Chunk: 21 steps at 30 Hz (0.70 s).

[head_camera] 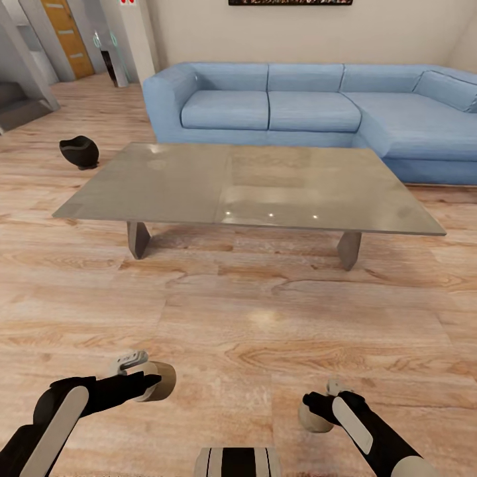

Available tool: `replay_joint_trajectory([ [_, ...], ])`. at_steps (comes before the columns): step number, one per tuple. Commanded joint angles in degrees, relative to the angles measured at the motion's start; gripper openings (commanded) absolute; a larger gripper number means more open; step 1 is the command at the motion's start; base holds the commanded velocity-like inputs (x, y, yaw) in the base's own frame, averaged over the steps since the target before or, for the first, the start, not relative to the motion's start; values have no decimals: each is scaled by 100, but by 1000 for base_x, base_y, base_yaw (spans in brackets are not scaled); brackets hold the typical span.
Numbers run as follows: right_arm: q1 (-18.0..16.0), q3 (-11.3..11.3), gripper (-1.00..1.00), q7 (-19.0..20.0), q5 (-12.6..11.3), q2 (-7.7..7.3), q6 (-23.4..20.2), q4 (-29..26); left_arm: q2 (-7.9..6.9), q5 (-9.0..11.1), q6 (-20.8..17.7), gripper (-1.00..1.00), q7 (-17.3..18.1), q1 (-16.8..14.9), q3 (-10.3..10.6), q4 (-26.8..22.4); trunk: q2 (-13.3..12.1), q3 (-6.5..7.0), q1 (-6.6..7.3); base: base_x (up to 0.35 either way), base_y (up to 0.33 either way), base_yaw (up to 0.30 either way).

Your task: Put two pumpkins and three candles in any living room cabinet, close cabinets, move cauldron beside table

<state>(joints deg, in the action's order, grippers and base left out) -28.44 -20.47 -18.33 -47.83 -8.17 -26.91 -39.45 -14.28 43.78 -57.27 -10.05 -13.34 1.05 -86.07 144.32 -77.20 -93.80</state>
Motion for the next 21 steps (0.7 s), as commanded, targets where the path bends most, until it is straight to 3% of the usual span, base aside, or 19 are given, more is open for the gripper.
replay_joint_trajectory([
  [1,-3,-36,100,-56,-60,-9,-2,-9,-4,61,-12,-100,-67,-2,9,-6,2,-4,1,0,0,0],
  [13,-3,-43,100,-43,-60,-18,186,76,-4,61,-12,-100,-67,-2,9,-6,10,-137,-14,0,0,0],
  [21,-3,-45,100,12,-46,-18,246,156,-4,61,-12,-100,-67,-2,9,-12,10,-137,-14,0,0,0],
])
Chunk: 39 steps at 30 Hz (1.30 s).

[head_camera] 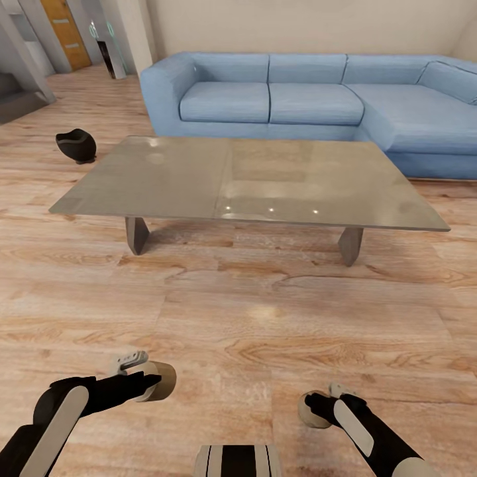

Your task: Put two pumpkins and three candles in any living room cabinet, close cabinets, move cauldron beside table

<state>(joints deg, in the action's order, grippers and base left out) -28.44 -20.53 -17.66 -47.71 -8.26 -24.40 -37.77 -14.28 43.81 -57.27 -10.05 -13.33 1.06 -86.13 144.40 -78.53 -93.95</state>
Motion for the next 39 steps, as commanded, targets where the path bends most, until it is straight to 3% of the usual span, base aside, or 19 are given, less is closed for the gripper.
replay_joint_trajectory([
  [1,-3,-38,100,-54,-57,-9,-5,-9,-4,57,-13,-100,-67,-3,9,-7,2,-4,1,0,0,0],
  [4,-3,-39,100,-54,-55,-9,-4,-4,-29,93,-19,-100,-41,21,6,-118,2,-4,1,0,0,0],
  [6,-3,-39,100,-53,-51,-9,-4,-3,-112,376,-25,-100,-23,105,-1,-209,2,-4,1,0,0,0],
  [7,-3,-39,100,-53,-49,-9,-4,-3,-219,690,-27,-100,-7,150,8,-235,2,-4,1,0,0,0],
  [9,-3,-39,100,-53,-47,-9,-4,-3,-585,1610,-27,-100,144,204,57,-267,2,-4,1,0,0,0],
  [11,-3,-39,100,-53,-46,-9,-4,-3,-1117,2611,-24,-100,438,232,251,-281,2,-4,1,0,0,0],
  [12,-3,-39,100,-53,-46,-9,-4,-3,-1488,3206,-23,-100,705,242,518,-286,2,-4,1,0,0,0],
  [13,-3,-39,100,-53,-45,-9,-4,-3,-1668,3479,-20,-100,893,245,698,-287,2,-4,1,0,0,0],
  [15,-3,-39,100,-52,-44,-9,-4,-3,-1858,3768,-16,-100,1236,249,942,-289,2,-4,1,0,0,0],
  [17,-3,-39,100,-53,-40,-9,-4,-4,-1953,3903,-14,-100,1476,251,1060,-290,2,-4,1,0,0,0],
  [21,-3,-39,100,-53,-45,-9,-4,-5,-2020,3957,-13,-100,1577,252,1090,-285,5,-49,-4,0,0,0],
  [30,-3,-39,100,-45,-37,-9,95,-3,-2024,3968,-6,-100,1597,252,1111,-282,5,-49,-4,0,0,0],
  [39,-3,-39,100,252,-37,-42,162,20,-2017,3968,-4,-100,1595,252,1138,-282,5,-49,-4,0,0,0],
])
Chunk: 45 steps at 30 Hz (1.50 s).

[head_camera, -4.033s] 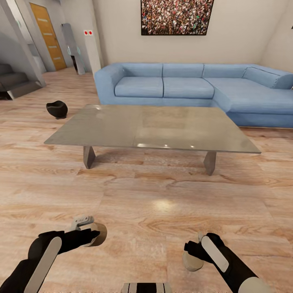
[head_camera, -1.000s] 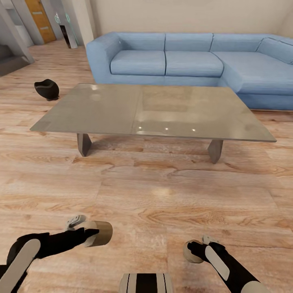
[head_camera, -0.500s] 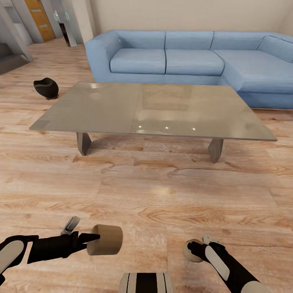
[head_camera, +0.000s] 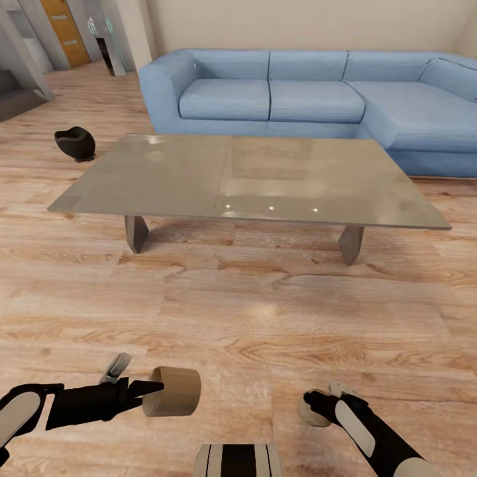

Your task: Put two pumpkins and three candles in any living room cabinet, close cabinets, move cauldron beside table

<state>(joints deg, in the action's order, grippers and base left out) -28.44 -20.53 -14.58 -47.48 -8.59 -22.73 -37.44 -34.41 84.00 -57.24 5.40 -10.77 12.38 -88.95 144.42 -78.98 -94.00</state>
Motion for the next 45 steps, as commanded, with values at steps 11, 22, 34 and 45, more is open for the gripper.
replay_joint_trajectory([
  [11,-3,-39,100,-36,-60,-34,-4,0,-3,-51,-6,-100,49,-4,10,1,6,-70,-7,0,0,0],
  [22,-3,-47,100,-19,-60,-37,96,-1,1,-51,-6,-100,51,-4,13,1,6,-70,-7,0,0,0],
  [34,-3,-48,100,78,-60,-37,154,111,5,-51,-6,-100,50,-4,27,1,10,-137,-14,0,0,0],
  [45,-3,-48,-100,79,-60,-37,158,114,5,-51,-6,-100,49,-4,28,3,10,-137,-14,0,0,0],
])
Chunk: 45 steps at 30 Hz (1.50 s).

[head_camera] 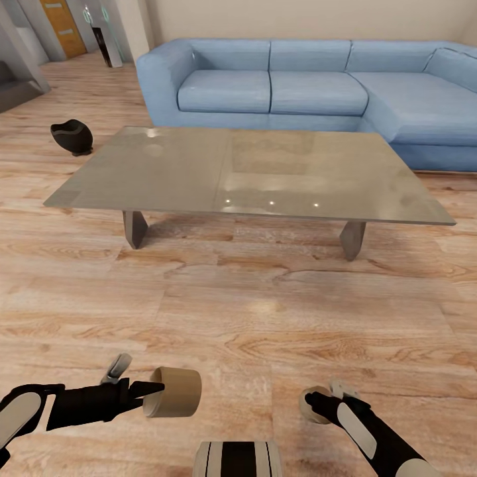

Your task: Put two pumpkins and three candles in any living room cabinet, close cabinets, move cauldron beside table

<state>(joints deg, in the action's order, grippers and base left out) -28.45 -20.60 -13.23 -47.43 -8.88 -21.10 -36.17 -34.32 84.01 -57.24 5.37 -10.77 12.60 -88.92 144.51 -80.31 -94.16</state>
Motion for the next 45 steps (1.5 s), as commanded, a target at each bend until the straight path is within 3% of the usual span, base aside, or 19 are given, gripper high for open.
replay_joint_trajectory([
  [1,-3,-41,-100,-57,-64,-9,-4,-13,-4,-51,-6,-100,52,-4,5,0,2,-4,1,0,0,0],
  [20,-3,-41,-100,-57,-64,-9,27,-5,-4,-51,-6,-100,52,-4,5,15,-1,40,6,0,0,0],
  [33,-3,-41,-100,-55,-76,-10,-14,-4,1,-103,25,-100,-67,-4,-51,64,-18,328,40,0,0,0],
  [39,-3,-37,-100,-60,-77,-10,-34,-10,47,-584,53,-100,-847,-20,-63,68,-26,461,55,0,0,0],
  [43,-3,-21,-100,-62,-69,-4,-21,-19,86,-709,69,-100,-1545,-52,-58,68,-32,550,66,0,0,0],
  [44,-3,-25,-100,-64,-64,-2,-29,-23,135,-717,70,-100,-1686,-57,-54,68,-33,572,68,0,0,0],
  [45,-3,-28,-100,-75,-63,4,-51,-93,438,-737,77,-100,-2334,-87,-44,62,-34,594,71,0,0,0],
])
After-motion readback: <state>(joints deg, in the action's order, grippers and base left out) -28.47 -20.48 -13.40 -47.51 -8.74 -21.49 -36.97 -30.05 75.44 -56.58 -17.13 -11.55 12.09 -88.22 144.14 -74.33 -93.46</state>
